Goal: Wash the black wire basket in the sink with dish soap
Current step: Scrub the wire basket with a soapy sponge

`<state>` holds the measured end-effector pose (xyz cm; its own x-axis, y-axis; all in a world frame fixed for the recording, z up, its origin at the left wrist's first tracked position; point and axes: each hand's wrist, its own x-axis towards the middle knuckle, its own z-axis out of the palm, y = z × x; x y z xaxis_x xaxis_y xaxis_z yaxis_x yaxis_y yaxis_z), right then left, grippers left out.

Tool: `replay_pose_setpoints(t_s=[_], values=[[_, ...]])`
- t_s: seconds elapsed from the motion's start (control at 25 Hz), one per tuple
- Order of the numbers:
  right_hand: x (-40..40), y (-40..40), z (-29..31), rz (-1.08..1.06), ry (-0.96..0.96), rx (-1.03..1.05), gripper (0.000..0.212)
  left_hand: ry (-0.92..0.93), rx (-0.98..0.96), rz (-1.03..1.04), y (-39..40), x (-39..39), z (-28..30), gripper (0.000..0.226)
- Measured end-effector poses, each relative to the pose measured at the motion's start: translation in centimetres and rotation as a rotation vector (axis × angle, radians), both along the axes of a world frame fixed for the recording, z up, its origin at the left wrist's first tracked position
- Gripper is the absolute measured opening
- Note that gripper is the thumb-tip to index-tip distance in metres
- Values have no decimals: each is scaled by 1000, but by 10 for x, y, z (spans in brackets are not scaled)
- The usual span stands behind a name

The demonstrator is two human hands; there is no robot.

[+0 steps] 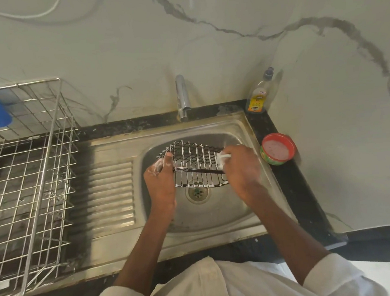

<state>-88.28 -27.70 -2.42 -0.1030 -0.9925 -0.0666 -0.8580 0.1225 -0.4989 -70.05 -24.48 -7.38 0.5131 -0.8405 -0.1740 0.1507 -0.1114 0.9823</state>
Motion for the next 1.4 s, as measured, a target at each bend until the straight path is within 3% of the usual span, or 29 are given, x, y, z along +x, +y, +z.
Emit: replay_pose_setpoints(t_s=[0.16, 0.24, 0.32, 0.44, 0.48, 0.56, 0.64, 0.72, 0.76, 0.8, 0.88, 0.96, 1.04, 1.16, 1.2, 1.24, 1.36, 1.4], values=[[58, 19, 24, 284, -412, -116, 25, -27, -41, -39, 0, -5, 5, 50], [50, 21, 23, 292, -497, -93, 22, -10, -11, 14, -1, -1, 6, 49], [18, 13, 13, 157, -378, -2, 19, 47, 42, 87, -1, 4, 6, 40], [-23, 11, 3, -11, 89, 132, 24, 138, 89, 150, 0, 6, 5, 39], [-21, 12, 2, -3, 87, 100, 24, 127, 83, 140, 0, 4, 6, 45], [3, 19, 8, 134, -165, 13, 22, 79, 38, 93, -1, -1, 8, 56], [29, 24, 22, 216, -571, 36, 19, 24, 10, 54, -2, -5, 9, 62], [38, 19, 28, 110, -857, 138, 19, 14, 17, 50, -3, -7, 11, 64], [35, 15, 26, 23, -861, 163, 19, 20, 26, 49, -3, -7, 11, 64], [25, 11, 20, -37, -748, 146, 20, 28, 37, 58, -3, -6, 10, 63], [2, 7, 9, -71, -304, 78, 22, 51, 59, 89, -3, -3, 9, 58], [-8, 5, 3, -57, -76, 23, 29, 49, 60, 90, -2, -2, 8, 57], [3, 8, 6, 43, -119, -62, 30, 57, 60, 86, -3, -3, 9, 56], [24, 17, 18, 182, -523, -34, 28, 122, 90, 147, -9, 1, 8, 53], [21, 17, 18, 181, -563, -4, 28, 150, 89, 163, -10, 3, 7, 51], [14, 13, 18, 138, -494, 24, 30, 160, 89, 167, -9, 4, 8, 51], [-13, 4, 13, 21, 18, 93, 35, 160, 89, 157, -10, 6, 10, 51], [-13, 4, 12, 4, 15, 73, 33, 178, 94, 169, -11, 5, 12, 45]])
